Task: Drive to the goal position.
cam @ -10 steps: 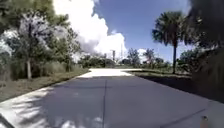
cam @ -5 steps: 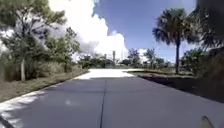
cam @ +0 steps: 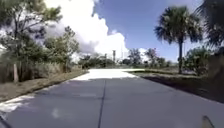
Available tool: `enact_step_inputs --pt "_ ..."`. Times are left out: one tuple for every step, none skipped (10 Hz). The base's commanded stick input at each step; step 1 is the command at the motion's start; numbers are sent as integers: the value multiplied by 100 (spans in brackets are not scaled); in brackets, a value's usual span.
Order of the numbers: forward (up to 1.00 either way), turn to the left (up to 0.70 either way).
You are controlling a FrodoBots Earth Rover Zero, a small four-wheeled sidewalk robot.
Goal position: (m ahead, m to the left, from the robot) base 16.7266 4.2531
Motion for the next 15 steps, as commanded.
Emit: enact_step_inputs --pt "70 0" --pt "70 0" --pt "70 0" --pt "70 0" --pt "70 0" --pt "70 0" --pt "70 0" --pt "70 0" --pt "70 0" --pt "70 0" --pt "70 0" --pt "70 0" --pt "70 0" --pt "70 0" --pt "70 0"
